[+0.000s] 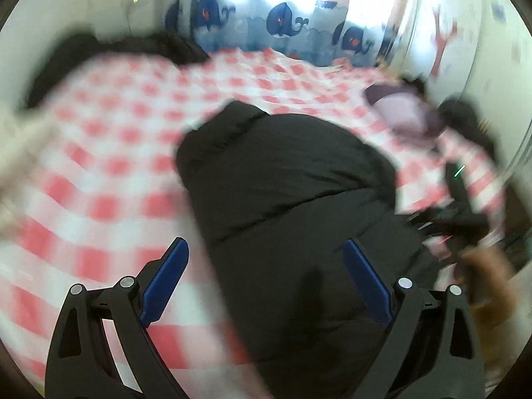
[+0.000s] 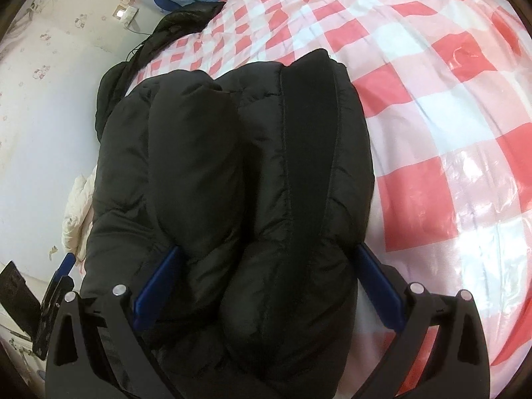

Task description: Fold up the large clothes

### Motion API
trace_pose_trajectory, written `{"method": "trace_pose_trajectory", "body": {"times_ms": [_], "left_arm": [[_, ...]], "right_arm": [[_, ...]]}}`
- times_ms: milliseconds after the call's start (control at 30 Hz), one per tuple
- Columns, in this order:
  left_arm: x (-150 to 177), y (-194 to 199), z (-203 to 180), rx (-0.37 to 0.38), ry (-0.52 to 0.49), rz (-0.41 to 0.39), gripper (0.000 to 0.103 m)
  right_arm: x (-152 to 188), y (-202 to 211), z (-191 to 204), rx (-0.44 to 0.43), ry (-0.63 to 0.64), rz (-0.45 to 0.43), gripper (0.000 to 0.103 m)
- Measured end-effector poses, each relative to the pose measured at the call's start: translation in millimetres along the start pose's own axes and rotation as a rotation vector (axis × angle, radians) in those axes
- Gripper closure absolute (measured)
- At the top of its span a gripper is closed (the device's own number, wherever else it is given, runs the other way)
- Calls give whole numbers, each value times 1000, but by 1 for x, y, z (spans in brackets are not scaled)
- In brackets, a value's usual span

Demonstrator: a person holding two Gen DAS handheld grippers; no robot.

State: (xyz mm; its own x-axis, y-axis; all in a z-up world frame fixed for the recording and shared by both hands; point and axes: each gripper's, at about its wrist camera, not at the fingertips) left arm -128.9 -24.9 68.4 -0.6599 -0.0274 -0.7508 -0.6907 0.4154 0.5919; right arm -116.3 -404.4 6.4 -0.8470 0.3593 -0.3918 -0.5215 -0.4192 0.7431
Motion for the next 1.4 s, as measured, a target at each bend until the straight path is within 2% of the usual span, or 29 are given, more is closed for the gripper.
{"method": "trace_pose_trajectory", "body": {"times_ms": [100,200,233,367,500,600,700,800,900,1000,1033,1100,1167,1267,1333,1400], "left_arm": [[1,-25,57,93,291,42,13],[13,-60,94,79,440,104,13],[17,-70,96,101,451,130,13],[33,-106,94,271,542,207,9],[26,-109,77,329,480,206,9],[16,-94,69,351,407,160,9],[2,-65,83,308,377,79,9],[-6,-32,118,233,378,9,9],[5,-4,169,115,415,-16,9],[27,4,216,13,499,46,9],[31,9,225,-4,519,50,9],[33,26,239,-47,532,10,9],[26,46,243,-97,533,-66,9],[7,56,218,-80,431,-125,9],[-4,46,196,-57,332,-104,9],[-7,24,177,-40,264,-44,9]], "right_arm": [[0,-3,2,9,-2,19,5],[-1,-10,5,14,-5,25,5],[-1,-12,5,14,-5,26,5],[1,-20,9,18,-5,21,5],[4,-26,13,5,-14,-1,5],[8,-36,27,-14,1,-25,5],[8,-52,62,-81,41,-49,5],[6,-79,106,-152,99,-39,5],[8,-119,146,-229,146,10,5],[20,-160,175,-201,238,89,5],[22,-165,178,-191,256,103,5],[24,-167,180,-163,284,122,5],[21,-157,170,-126,271,128,5],[12,-139,166,-74,291,116,5],[4,-125,166,-32,318,74,5],[-8,-109,172,-8,337,-15,5]]}}
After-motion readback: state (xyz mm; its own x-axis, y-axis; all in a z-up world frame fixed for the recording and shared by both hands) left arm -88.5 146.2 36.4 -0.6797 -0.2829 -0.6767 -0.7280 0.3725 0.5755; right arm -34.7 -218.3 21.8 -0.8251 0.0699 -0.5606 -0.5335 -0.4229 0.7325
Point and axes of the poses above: each gripper's, at about its wrist camera, not at the fingertips, and y roughly against the way its jaws point, z to its left, x to its underside, and after that the axes turned 8 degrees about -z, right-handed
